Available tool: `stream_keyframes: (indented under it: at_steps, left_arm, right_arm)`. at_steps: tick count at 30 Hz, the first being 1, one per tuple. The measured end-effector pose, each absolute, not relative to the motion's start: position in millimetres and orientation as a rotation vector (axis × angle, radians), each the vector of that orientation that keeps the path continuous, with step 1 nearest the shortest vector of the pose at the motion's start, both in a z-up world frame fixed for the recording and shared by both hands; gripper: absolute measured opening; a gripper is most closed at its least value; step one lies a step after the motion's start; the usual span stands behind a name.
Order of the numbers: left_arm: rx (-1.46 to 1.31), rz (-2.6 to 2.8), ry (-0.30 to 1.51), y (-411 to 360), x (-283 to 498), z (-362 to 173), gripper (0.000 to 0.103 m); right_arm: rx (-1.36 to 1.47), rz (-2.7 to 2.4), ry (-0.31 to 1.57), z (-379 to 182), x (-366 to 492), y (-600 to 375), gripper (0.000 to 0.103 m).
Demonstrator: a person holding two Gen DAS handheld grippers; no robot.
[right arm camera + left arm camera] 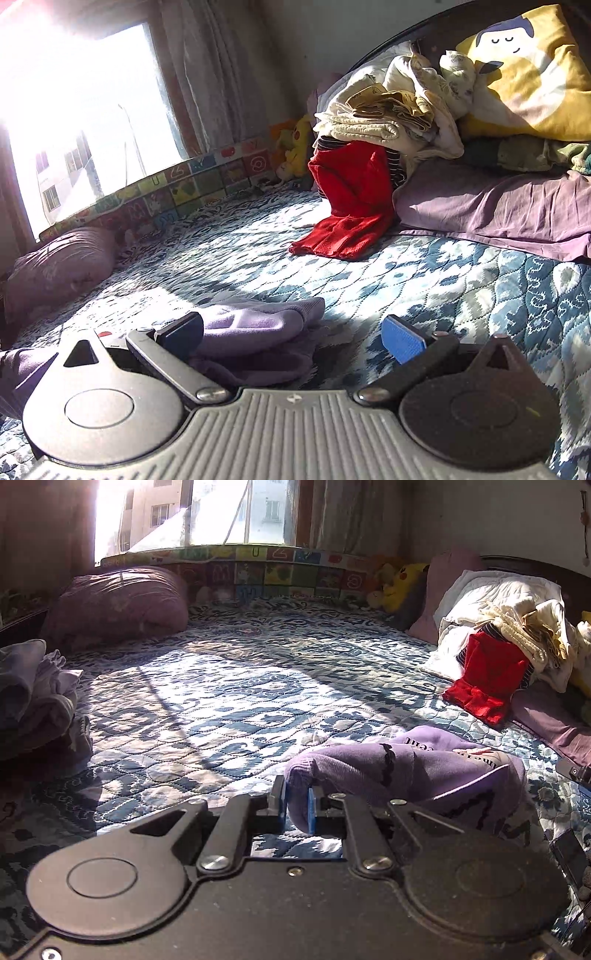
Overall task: Fold clothes
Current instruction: 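Pull the lavender sweatshirt out onto the open quilt with the left tool, then grasp the sweatshirt edge with the right tool while the left tool holds it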
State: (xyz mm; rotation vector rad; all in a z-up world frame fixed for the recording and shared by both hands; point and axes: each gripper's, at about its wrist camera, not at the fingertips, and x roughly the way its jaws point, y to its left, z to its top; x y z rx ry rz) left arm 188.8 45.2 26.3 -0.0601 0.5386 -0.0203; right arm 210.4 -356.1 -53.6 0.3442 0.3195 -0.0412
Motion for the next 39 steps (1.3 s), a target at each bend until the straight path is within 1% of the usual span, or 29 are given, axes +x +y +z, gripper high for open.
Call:
stream_keyframes:
  at_steps: [6, 9, 12, 16, 19, 20, 22, 23, 24, 29, 31, 35, 36, 38, 39]
  left_arm:
    - [-0.171, 0.084, 0.54, 107, 103, 21, 0.008]
    - [-0.222, 0.1, 0.537, 127, 62, 22, 0.008]
    - [-0.282, 0.12, 0.532, 144, 25, 18, 0.008]
    - [-0.355, 0.138, 0.544, 161, -6, 2, 0.008]
    - [-0.357, 0.119, 0.564, 163, -15, -9, 0.012]
    - [-0.351, 0.11, 0.57, 163, -17, -12, 0.014]
    - [-0.356, 0.112, 0.55, 164, -21, -10, 0.027]
    - [-0.382, 0.109, 0.529, 167, -25, -7, 0.041]
    - [-0.408, 0.105, 0.508, 171, -29, -4, 0.052]
    - [-0.498, 0.086, 0.487, 185, -32, 4, 0.054]
    - [-0.521, 0.067, 0.514, 186, -30, 3, 0.058]
    - [-0.531, 0.044, 0.584, 181, -25, -8, 0.064]
    - [-0.546, 0.052, 0.597, 181, -24, -12, 0.065]
    - [-0.564, 0.047, 0.623, 183, -20, -19, 0.067]
    - [-0.573, 0.043, 0.639, 184, -17, -23, 0.068]
  right_arm:
    - [0.24, 0.066, 0.328, -49, 193, -315, 0.101]
    - [0.207, 0.129, 0.345, -49, 179, -297, 0.096]
    - [0.185, 0.202, 0.356, -47, 162, -274, 0.095]
    - [0.159, 0.33, 0.382, -42, 130, -241, 0.095]
    - [0.128, 0.415, 0.431, -44, 107, -219, 0.095]
    - [0.116, 0.441, 0.45, -45, 100, -211, 0.095]
    - [0.094, 0.494, 0.486, -48, 85, -197, 0.095]
    - [0.081, 0.514, 0.504, -50, 79, -189, 0.095]
    - [0.069, 0.536, 0.524, -52, 73, -181, 0.095]
    - [0.053, 0.58, 0.619, -67, 59, -148, 0.095]
    - [0.098, 0.564, 0.67, -73, 62, -144, 0.094]
    - [0.254, 0.534, 0.785, -88, 76, -148, 0.08]
    - [0.284, 0.526, 0.804, -91, 79, -150, 0.078]
    - [0.341, 0.515, 0.829, -96, 83, -152, 0.07]
    - [0.371, 0.521, 0.837, -98, 84, -152, 0.069]
